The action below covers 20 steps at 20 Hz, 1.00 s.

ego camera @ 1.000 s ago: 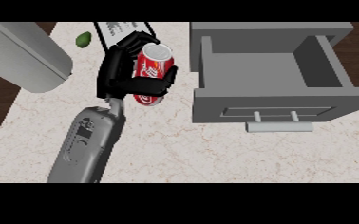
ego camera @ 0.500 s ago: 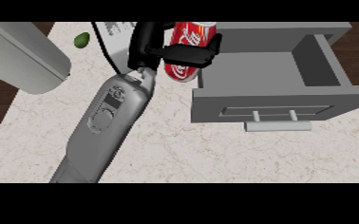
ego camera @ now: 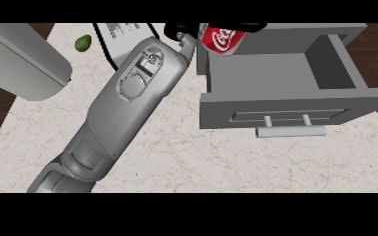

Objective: Pick up the can, place it into the drawer and close the drawer

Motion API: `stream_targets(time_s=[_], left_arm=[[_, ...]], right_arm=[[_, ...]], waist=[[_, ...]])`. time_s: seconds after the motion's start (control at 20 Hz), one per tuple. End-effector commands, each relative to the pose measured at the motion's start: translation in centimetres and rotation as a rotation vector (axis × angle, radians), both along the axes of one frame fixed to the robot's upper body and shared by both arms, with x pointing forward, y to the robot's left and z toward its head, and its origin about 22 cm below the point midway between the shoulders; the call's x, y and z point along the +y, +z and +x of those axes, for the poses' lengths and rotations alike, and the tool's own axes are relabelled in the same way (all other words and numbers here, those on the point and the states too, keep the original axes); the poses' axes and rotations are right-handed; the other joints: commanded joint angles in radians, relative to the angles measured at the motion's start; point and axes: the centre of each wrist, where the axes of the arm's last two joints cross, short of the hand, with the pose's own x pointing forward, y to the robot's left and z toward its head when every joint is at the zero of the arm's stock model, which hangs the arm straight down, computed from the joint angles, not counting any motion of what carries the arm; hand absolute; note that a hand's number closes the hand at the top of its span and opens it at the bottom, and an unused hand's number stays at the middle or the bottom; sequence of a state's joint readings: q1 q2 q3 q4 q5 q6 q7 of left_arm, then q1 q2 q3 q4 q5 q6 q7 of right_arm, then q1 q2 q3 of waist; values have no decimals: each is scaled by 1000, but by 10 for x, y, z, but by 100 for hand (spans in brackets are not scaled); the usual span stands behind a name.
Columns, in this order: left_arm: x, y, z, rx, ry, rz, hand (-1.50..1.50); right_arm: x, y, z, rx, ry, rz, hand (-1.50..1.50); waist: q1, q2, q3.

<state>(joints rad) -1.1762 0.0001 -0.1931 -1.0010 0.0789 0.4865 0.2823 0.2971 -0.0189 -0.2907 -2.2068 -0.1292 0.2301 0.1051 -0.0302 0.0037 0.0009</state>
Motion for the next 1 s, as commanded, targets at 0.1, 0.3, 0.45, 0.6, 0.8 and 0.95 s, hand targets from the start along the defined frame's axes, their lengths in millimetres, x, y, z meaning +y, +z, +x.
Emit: stream_targets(time_s=[0.1,0.3,0.45,0.6,0.8,0.95], left_arm=[[-26,11,5,23,0,34,150],[-32,17,17,35,5,41,150],[-30,8,25,42,13,62,150],[-38,11,27,24,49,82,150],[-43,8,27,39,28,105,150],[-50,18,27,42,48,113,150]], right_arm=[[1,8,24,-6,5,-1,-150],[3,7,4,-5,14,-2,-150],[-2,-3,9,-9,-1,-5,-150],[11,4,8,-26,49,3,-150],[1,2,21,-8,26,0,-150],[5,-3,30,-2,32,-16,-150]], waist=[[3,1,0],[-12,3,0],[-11,4,0],[-43,10,1],[-28,8,1],[-50,15,2]])
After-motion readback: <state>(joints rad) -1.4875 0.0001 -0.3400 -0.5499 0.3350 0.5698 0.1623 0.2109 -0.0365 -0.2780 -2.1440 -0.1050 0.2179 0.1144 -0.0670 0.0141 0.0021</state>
